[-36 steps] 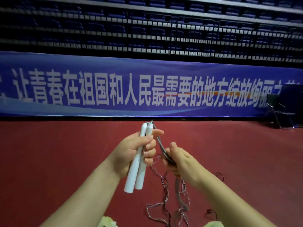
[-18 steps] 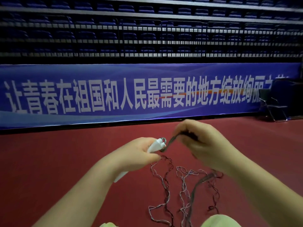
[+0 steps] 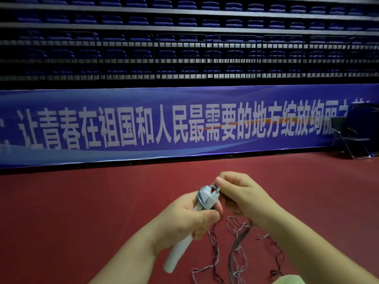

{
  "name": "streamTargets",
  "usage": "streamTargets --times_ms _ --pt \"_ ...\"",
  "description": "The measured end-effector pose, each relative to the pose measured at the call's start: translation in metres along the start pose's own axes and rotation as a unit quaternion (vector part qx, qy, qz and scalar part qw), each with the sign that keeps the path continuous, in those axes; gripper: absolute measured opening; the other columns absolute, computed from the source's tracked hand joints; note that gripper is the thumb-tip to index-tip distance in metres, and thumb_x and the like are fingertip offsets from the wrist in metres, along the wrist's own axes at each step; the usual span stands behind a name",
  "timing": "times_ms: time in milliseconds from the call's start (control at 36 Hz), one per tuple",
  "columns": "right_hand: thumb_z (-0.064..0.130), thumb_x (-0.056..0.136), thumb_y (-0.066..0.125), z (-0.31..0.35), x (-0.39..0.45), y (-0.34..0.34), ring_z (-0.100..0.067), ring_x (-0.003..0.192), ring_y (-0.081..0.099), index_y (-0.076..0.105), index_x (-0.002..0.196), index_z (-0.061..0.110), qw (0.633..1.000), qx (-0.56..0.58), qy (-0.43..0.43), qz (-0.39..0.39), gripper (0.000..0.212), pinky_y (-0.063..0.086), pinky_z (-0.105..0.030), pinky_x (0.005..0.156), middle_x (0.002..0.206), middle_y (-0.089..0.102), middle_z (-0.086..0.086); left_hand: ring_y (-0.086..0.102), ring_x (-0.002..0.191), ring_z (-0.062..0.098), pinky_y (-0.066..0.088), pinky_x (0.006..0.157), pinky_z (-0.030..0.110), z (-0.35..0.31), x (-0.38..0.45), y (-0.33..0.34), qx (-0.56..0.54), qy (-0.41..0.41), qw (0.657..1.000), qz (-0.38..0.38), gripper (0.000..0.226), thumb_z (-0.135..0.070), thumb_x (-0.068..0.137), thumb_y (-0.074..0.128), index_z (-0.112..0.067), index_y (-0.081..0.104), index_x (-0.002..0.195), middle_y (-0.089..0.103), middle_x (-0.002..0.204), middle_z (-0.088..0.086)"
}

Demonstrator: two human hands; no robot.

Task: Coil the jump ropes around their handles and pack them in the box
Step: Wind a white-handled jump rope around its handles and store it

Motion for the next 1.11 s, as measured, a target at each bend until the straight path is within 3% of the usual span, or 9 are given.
streamTargets --times_ms 167,306,472,556,667,778,833,944,1111 --pt "0.017 0.102 0.042 -0.002 -0.003 0.0 -0.001 0.047 0.038 0.065 0.088 -0.003 0.991 -0.071 -0.085 -0.073 0.033 0.03 -0.013 0.047 0.053 0.048 0.012 0.045 0.045 0.01 0.039 0.046 0.021 0.002 0.004 -0.003 -0.043 -0.002 0.999 -0.019 0.035 -0.032 0.068 0.07 -0.01 0.053 0.089 0.053 0.055 -0.002" --pt "0.021 0.102 0.044 0.005 -0.009 -0.003 -0.001 0.056 0.044 0.067 0.082 0.015 0.969 -0.176 -0.133 -0.115 0.031 0.034 -0.019 0.055 0.06 0.053 0.012 0.046 0.047 0.012 0.038 0.046 0.023 -0.002 0.003 -0.011 -0.023 -0.012 0.998 -0.053 0.057 -0.027 0.075 0.069 -0.003 0.046 0.122 0.056 0.06 0.0" --pt "0.034 0.1 0.041 0.003 -0.008 0.006 -0.003 0.051 0.04 0.058 0.069 0.033 0.958 -0.245 -0.119 -0.087 0.035 0.03 -0.019 0.051 0.056 0.048 0.013 0.046 0.049 0.01 0.038 0.044 0.022 -0.006 0.005 -0.018 -0.068 0.023 0.994 -0.078 0.089 -0.052 0.053 0.088 -0.014 0.046 0.122 0.055 0.064 -0.002" --pt "0.024 0.1 0.045 -0.001 -0.009 0.009 -0.004 0.048 0.036 0.06 0.066 0.035 0.969 -0.204 -0.103 -0.093 0.039 0.027 -0.018 0.05 0.051 0.044 0.013 0.044 0.048 0.009 0.038 0.043 0.021 -0.009 0.008 -0.02 -0.096 0.032 0.991 -0.087 0.082 -0.053 0.054 0.087 -0.015 0.048 0.115 0.053 0.064 -0.001" --pt "0.042 0.095 0.038 -0.002 -0.01 0.007 -0.005 0.05 0.033 0.064 0.079 0.004 0.981 -0.148 -0.087 -0.094 0.048 0.028 -0.026 0.053 0.054 0.039 0.009 0.04 0.045 0.011 0.036 0.041 0.021 -0.01 0.008 -0.02 -0.086 0.024 0.989 -0.121 0.04 -0.028 0.076 0.072 -0.011 0.048 0.104 0.05 0.06 -0.001" --pt "0.045 0.092 0.038 0.005 -0.017 0.006 -0.005 0.053 0.04 0.071 0.087 0.019 0.977 -0.174 -0.089 -0.083 0.043 0.03 -0.026 0.052 0.057 0.047 0.005 0.038 0.046 0.012 0.033 0.043 0.022 -0.007 0.008 -0.029 -0.016 -0.003 0.986 -0.168 0.013 -0.012 0.09 0.062 -0.012 0.049 0.088 0.049 0.058 -0.001" --pt "0.039 0.094 0.045 0.012 -0.02 0.003 -0.003 0.054 0.046 0.073 0.091 0.031 0.965 -0.227 -0.094 -0.089 0.029 0.036 -0.026 0.053 0.062 0.059 0.002 0.039 0.046 0.012 0.034 0.044 0.024 -0.004 0.008 -0.033 0.035 -0.014 0.983 -0.181 0.012 -0.008 0.093 0.058 -0.011 0.05 0.084 0.05 0.06 0.002" --pt "0.019 0.093 0.059 0.024 -0.026 0.0 0.005 0.059 0.055 0.07 0.096 0.03 0.937 -0.334 -0.084 -0.053 0.016 0.038 -0.013 0.054 0.067 0.061 0.019 0.043 0.047 0.011 0.037 0.048 0.024 0.002 0.008 -0.034 0.116 -0.044 0.979 -0.161 0.011 -0.011 0.091 0.06 -0.012 0.052 0.085 0.052 0.062 0.001" --pt "0.029 0.092 0.061 0.047 -0.031 0.0 -0.001 0.072 0.058 0.062 0.097 0.029 0.862 -0.491 -0.123 0.028 0.005 0.047 -0.021 0.063 0.081 0.063 0.017 0.047 0.055 0.008 0.04 0.06 0.03 0.005 0.01 -0.023 0.214 -0.099 0.967 -0.099 0.011 -0.024 0.088 0.063 -0.021 0.053 0.087 0.053 0.061 -0.01"
Point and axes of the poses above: each hand's wrist, its own x-axis towards the middle knuckle, its own y-axis out of the palm, z = x × y, the point moved 5 cm from there along x, towards the middle knuckle
